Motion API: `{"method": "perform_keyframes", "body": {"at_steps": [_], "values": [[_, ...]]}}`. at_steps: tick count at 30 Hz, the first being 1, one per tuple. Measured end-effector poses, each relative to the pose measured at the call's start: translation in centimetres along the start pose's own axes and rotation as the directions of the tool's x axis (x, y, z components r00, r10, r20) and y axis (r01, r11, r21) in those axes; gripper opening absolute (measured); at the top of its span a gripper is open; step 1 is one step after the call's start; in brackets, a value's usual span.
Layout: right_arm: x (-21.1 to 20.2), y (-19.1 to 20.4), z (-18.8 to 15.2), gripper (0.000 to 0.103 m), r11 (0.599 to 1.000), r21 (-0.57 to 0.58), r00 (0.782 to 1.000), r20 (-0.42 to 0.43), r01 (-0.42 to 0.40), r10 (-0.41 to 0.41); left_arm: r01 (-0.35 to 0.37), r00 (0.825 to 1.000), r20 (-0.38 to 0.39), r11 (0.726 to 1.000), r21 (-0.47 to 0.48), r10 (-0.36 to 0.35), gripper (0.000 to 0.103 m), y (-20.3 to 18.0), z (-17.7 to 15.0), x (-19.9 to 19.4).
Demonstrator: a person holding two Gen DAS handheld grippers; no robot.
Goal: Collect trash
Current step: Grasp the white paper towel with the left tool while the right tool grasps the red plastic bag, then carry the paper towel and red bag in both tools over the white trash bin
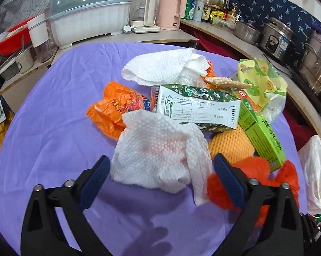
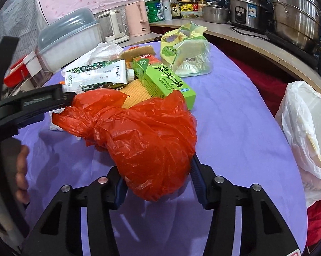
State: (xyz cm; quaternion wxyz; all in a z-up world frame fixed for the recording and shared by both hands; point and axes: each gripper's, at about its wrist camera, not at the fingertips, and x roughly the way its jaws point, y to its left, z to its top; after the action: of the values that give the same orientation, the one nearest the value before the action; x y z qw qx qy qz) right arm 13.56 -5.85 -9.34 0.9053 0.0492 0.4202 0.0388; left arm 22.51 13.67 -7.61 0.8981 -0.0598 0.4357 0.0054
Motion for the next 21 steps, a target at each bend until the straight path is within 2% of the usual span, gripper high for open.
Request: {"method": "perform_keyframes", "body": {"at_steps": [7, 8, 9, 12, 21], "values": [[-1.5, -1.3, -0.2, 0.042, 0.999, 0.048, 0.999, 0.027, -0.023, 0.022, 0.015, 1.0, -0.014, 1.0, -0.009, -0.015, 0.043, -0.3, 0.1, 0.7], [-1.8, -1.4, -0.2, 0.041, 0.998, 0.053, 0.999, 0.032, -0.027, 0.025, 0.026, 1.0, -0.013, 1.0, -0.01, -0.026, 0.035, -0.2, 0.0, 0.4], [-2.2, -1.6, -0.2, 0.041, 0.998, 0.057, 0.999, 0.039, -0.027, 0.025, 0.041, 0.999, -0.015, 0.999, -0.008, -0.041, 0.021, -0.3, -0.1, 0.0], [-3.3, -2.0, -0.1, 0.041, 0.997, 0.073, 0.998, 0.062, -0.031, 0.027, 0.047, 0.999, -0.002, 0.999, -0.007, -0.047, 0.016, -0.4, -0.5, -1.3], [-7.2, -3.6, -0.3, 0.041, 0.992, 0.123, 0.992, 0.129, -0.019, 0.003, 0.128, 0.991, 0.036, 0.992, -0.008, -0.128, 0.013, -0.9, -2.6, -7.3]]}}
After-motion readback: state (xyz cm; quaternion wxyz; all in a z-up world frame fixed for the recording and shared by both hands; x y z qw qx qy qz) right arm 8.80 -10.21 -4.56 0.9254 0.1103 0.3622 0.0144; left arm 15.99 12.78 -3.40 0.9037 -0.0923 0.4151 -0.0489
